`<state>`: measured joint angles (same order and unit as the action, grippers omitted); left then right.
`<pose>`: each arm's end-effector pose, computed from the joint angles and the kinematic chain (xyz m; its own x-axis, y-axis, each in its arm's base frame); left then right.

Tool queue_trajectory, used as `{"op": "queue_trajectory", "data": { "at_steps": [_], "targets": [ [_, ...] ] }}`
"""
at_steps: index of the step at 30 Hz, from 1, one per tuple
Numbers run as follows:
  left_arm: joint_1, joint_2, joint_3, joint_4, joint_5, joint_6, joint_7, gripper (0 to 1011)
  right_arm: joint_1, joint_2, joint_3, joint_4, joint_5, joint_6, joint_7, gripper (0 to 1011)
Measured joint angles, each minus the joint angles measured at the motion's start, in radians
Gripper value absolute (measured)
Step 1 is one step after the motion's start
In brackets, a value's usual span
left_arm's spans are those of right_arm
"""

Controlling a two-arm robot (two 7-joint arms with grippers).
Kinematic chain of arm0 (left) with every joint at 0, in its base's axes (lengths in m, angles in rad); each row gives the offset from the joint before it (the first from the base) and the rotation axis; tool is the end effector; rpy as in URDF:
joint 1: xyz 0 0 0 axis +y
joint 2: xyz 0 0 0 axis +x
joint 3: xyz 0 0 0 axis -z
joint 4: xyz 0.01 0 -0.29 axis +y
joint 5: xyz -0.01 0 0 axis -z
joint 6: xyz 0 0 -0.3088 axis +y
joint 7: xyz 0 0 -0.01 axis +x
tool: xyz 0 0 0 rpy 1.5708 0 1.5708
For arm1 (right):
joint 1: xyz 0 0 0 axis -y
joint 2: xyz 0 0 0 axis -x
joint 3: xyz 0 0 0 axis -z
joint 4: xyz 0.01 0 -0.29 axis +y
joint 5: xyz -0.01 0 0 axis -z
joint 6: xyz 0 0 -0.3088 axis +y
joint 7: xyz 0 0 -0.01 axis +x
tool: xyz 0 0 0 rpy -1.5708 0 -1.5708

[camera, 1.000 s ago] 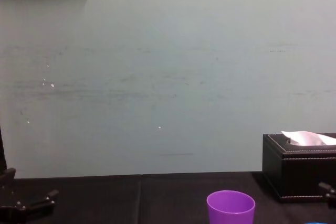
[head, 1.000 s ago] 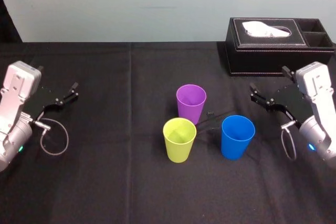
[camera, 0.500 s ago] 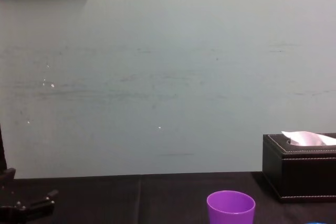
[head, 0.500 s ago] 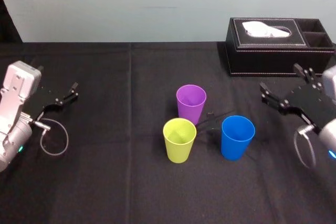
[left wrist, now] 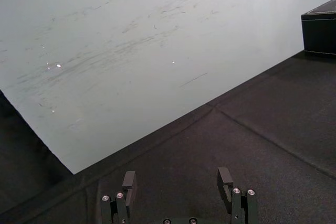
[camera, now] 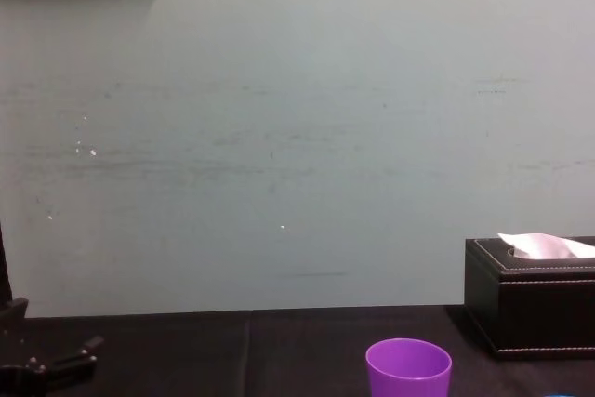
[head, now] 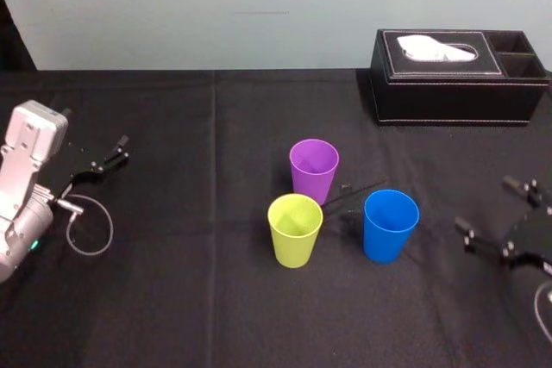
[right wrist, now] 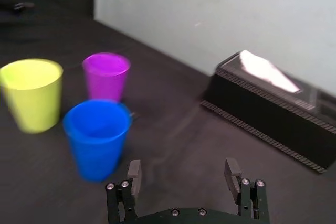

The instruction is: Stack the three plastic cups sequentially using one hand.

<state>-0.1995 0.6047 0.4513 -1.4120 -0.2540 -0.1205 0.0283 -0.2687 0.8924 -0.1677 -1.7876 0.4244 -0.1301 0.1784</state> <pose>0.3581 0.0827 -0.3023 0.2922 0.8804 0.3737 -0.9553 0.2872 0.0703 0.2579 -0.1456 -0.2639 0.5075 -0.7968 0.3280 0.8617 0.4705 -0.1901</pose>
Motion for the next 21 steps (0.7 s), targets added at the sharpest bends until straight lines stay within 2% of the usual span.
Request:
{"op": "queue_trajectory", "data": {
  "at_steps": [4,10,16,17,19,21],
  "targets": [
    [0.000,0.000,0.000,0.000,0.000,0.000,0.000,1011,-0.044,0.023,0.003,-0.016,0.016,0.011,0.055,1004],
    [0.000,0.000,0.000,0.000,0.000,0.000,0.000,1011,-0.049,0.015,-0.020,-0.015,0.022,0.042,0.100,1004],
    [0.000,0.000,0.000,0.000,0.000,0.000,0.000,1011,-0.027,-0.045,-0.049,0.002,0.026,0.074,0.119,1004],
    [0.000,0.000,0.000,0.000,0.000,0.000,0.000,1011,-0.027,-0.045,-0.049,0.002,0.026,0.074,0.119,1004],
    [0.000,0.000,0.000,0.000,0.000,0.000,0.000,1011,-0.016,-0.080,-0.055,0.014,0.029,0.078,0.116,1004],
    [0.000,0.000,0.000,0.000,0.000,0.000,0.000,1012,-0.011,-0.096,-0.057,0.019,0.031,0.078,0.116,1004]
  ]
}}
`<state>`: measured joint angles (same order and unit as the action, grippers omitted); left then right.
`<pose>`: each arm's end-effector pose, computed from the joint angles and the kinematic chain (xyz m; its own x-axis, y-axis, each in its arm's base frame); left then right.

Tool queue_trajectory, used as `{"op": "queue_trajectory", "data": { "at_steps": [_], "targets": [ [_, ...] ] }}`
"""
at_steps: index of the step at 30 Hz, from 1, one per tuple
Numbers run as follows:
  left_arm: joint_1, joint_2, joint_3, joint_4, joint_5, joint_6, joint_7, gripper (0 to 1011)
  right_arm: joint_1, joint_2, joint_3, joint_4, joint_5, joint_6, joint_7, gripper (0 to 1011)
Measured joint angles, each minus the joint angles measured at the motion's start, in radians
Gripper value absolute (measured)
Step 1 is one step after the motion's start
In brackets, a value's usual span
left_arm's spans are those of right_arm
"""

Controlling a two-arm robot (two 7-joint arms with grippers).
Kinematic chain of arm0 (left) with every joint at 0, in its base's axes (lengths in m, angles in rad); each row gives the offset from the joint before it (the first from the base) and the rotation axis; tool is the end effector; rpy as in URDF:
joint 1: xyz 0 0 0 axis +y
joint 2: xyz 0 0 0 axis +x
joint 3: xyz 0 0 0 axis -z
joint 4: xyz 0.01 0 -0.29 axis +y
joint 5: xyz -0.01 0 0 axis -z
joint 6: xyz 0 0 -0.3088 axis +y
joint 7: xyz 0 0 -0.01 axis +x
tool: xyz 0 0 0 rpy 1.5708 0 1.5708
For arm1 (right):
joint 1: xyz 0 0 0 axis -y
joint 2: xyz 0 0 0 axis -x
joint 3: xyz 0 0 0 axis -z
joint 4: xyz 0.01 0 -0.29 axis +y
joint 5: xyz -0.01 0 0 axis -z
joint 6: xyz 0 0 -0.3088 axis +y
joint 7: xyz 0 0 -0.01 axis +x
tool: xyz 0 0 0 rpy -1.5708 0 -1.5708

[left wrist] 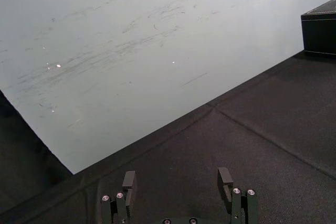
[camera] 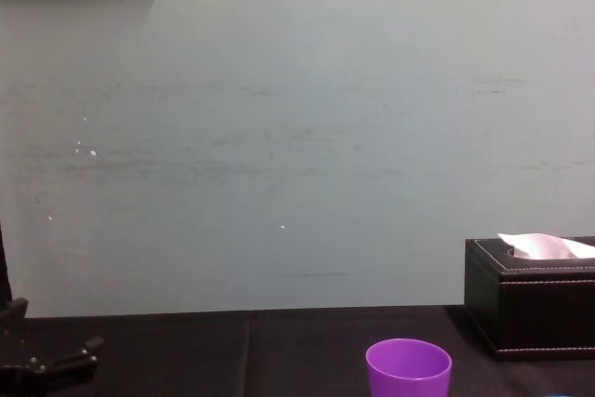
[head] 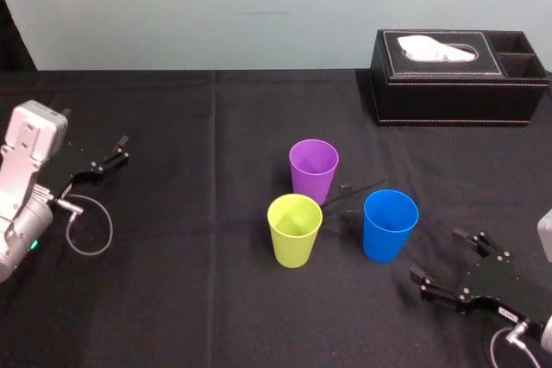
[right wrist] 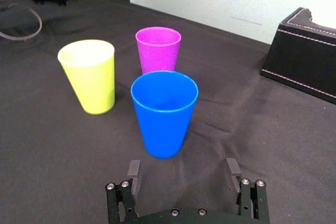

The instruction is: Stack the three plastic cups sequentially using one hand.

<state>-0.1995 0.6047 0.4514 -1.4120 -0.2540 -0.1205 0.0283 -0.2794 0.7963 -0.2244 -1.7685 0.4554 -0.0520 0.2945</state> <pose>0.3581 0.0827 -0.3023 0.2923 0.8803 0.3737 -0.9553 0.2873 0.0703 0.2443 -0.1189 -0.2958 0.6110 -0.7786 0.1431 0.7786 0.5583 -0.2864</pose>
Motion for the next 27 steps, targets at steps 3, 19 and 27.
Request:
{"op": "queue_trajectory", "data": {
  "at_steps": [3,19,27],
  "targets": [
    [0.000,0.000,0.000,0.000,0.000,0.000,0.000,1011,0.010,-0.026,-0.004,0.008,0.003,0.001,0.003,1004],
    [0.000,0.000,0.000,0.000,0.000,0.000,0.000,1011,0.056,-0.113,-0.014,0.039,-0.017,0.004,0.042,1004],
    [0.000,0.000,0.000,0.000,0.000,0.000,0.000,1011,0.080,-0.149,-0.011,0.059,-0.034,0.004,0.058,1004]
  ]
}}
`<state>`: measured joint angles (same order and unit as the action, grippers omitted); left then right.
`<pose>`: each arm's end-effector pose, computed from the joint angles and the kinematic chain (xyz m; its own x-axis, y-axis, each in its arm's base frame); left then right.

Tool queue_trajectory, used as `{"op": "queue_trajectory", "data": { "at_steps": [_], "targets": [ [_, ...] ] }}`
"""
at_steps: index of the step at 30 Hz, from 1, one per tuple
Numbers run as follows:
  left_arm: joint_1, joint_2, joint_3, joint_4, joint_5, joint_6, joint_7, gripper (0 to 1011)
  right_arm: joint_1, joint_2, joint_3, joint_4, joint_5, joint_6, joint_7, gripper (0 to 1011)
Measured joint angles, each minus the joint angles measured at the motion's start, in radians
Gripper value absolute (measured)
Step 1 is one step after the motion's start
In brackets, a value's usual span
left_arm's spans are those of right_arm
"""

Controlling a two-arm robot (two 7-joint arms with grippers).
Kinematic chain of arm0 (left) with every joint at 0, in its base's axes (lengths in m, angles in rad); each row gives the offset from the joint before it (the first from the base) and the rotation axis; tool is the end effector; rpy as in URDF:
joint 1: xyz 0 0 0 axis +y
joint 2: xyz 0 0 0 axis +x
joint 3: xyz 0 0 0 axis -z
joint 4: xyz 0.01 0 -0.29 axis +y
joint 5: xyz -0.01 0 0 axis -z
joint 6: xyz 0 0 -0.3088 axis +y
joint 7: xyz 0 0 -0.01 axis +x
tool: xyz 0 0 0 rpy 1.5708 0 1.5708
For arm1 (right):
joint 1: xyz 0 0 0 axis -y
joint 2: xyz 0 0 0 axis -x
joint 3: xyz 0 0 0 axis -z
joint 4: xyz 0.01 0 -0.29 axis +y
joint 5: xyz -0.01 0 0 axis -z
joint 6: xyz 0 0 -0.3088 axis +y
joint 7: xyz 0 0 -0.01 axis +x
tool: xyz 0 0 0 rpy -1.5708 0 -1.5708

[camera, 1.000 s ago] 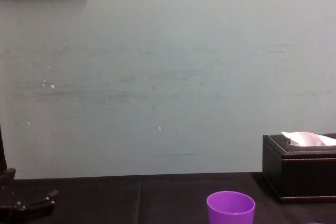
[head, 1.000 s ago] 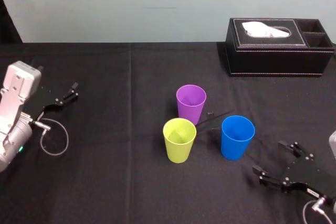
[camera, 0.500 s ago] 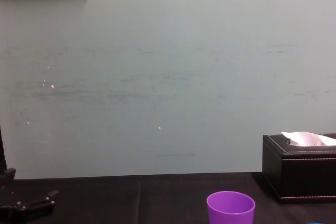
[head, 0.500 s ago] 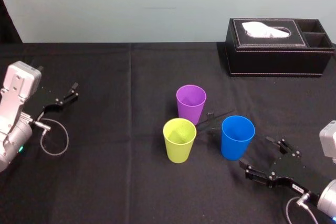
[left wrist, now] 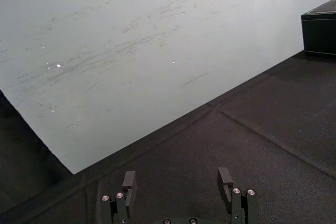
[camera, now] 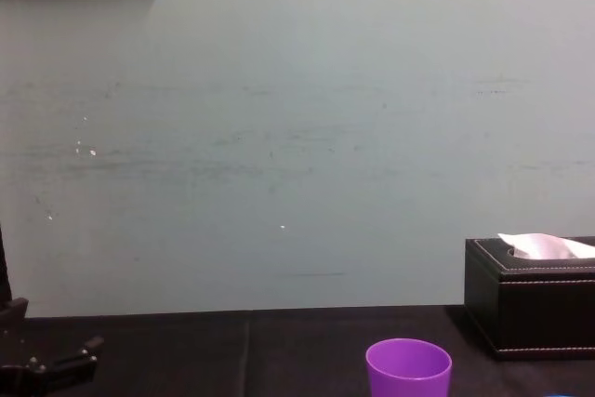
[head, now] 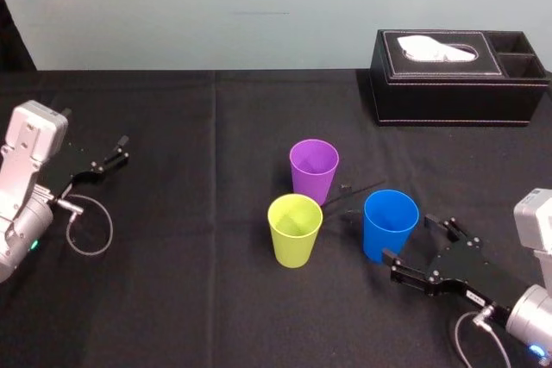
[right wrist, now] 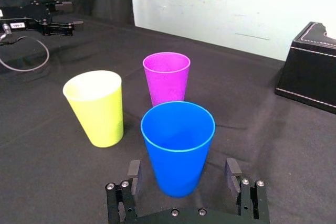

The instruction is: Stack the three plastic cups sequentially using one hand.

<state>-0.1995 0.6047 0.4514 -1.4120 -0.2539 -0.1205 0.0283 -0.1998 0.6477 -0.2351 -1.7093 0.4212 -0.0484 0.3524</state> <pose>0.3581 0.0827 -0.3023 0.2923 0.8803 0.3737 -0.9553 0.2873 0.0703 0.2622 -0.0935 -0.3077 0.6104 -0.7882 0.0788 0.7827 0.5849 -0.2131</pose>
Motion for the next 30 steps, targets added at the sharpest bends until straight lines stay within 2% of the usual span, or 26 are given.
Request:
{"op": "queue_trajectory", "data": {
  "at_steps": [19,30],
  "targets": [
    [0.000,0.000,0.000,0.000,0.000,0.000,0.000,1011,0.045,-0.083,0.018,0.053,-0.033,0.021,0.018,1004],
    [0.000,0.000,0.000,0.000,0.000,0.000,0.000,1012,0.065,-0.113,0.016,0.070,-0.049,0.025,0.043,1004]
  ]
}}
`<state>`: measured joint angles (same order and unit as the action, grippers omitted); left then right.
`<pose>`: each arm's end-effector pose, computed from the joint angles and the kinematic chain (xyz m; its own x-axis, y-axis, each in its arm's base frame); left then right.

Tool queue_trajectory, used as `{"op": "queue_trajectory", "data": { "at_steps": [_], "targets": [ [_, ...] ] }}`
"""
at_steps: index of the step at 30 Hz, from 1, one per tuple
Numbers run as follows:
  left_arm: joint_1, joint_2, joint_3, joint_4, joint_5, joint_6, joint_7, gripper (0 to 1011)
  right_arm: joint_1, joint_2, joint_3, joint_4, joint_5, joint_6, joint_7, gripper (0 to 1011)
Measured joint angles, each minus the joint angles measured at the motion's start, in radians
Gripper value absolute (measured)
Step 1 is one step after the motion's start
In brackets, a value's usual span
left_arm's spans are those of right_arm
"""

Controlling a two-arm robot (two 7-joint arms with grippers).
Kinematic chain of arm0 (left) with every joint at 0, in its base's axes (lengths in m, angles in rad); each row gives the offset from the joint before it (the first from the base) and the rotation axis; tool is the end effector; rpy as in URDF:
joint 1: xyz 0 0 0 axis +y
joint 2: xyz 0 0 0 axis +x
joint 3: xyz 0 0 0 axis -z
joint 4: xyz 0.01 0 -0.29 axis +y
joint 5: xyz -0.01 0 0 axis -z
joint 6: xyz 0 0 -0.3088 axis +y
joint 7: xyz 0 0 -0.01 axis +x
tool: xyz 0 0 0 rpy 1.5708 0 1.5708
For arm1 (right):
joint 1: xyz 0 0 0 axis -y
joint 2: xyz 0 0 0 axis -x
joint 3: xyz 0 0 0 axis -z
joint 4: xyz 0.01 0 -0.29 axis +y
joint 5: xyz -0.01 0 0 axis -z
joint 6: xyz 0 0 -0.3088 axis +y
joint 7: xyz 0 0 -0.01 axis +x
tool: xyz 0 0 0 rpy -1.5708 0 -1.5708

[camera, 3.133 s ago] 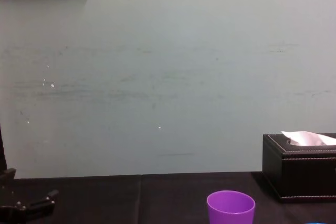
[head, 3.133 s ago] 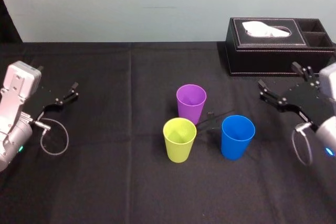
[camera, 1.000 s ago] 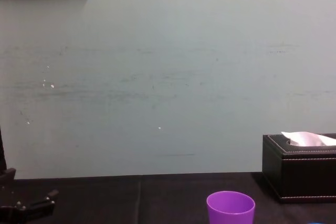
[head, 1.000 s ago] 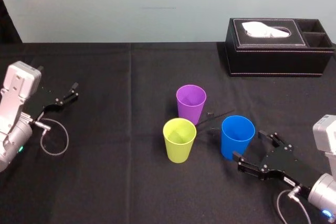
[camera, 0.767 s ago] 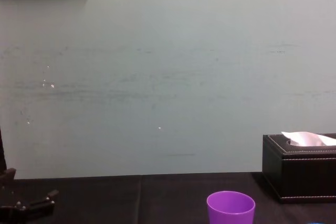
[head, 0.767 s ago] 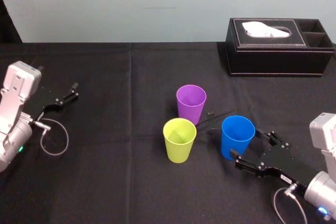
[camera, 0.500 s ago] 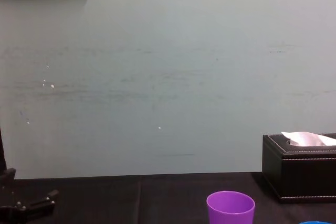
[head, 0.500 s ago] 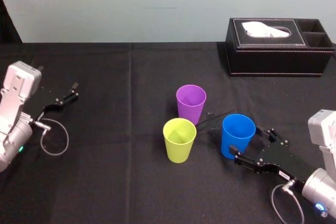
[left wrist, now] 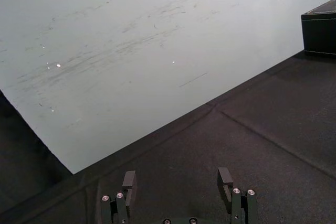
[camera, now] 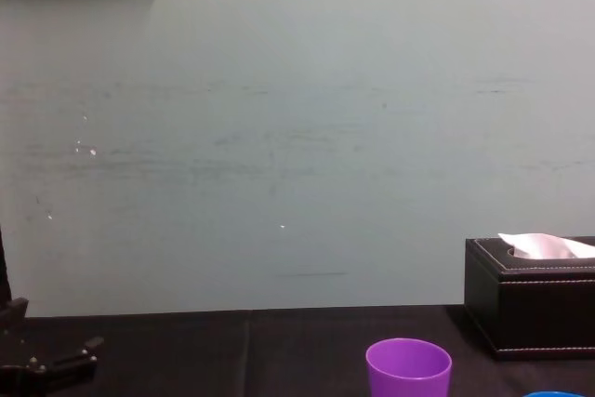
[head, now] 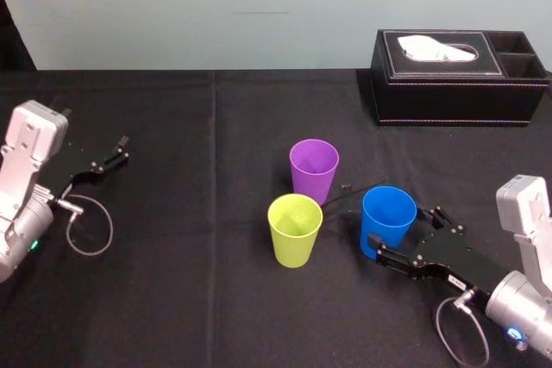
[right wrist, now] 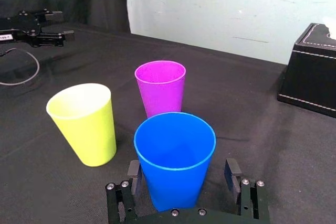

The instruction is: Stack the three plastic cups sequentially using one hand.

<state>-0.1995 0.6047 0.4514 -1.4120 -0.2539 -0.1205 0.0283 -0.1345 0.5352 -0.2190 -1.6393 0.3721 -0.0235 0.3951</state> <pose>0.3581 0.0827 -0.3023 0.2923 0.8803 0.3737 -0.9553 0.2873 0.0703 0.2811 -0.0804 -0.3160 0.5958 -0.8018 0.0471 0.7931 0.5781 -0.1917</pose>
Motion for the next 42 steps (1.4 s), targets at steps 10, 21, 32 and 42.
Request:
{"op": "queue_trajectory", "data": {
  "at_steps": [10,21,32,42],
  "targets": [
    [0.000,0.000,0.000,0.000,0.000,0.000,0.000,1011,0.002,-0.009,0.004,0.001,0.000,-0.002,0.012,1004],
    [0.000,0.000,0.000,0.000,0.000,0.000,0.000,1012,0.024,-0.028,-0.014,0.012,-0.003,-0.003,0.020,1004],
    [0.000,0.000,0.000,0.000,0.000,0.000,0.000,1011,0.038,-0.039,-0.023,0.024,-0.014,-0.001,0.016,1004],
    [0.000,0.000,0.000,0.000,0.000,0.000,0.000,1012,0.046,-0.052,-0.026,0.035,-0.025,-0.012,0.007,1004]
  ]
}}
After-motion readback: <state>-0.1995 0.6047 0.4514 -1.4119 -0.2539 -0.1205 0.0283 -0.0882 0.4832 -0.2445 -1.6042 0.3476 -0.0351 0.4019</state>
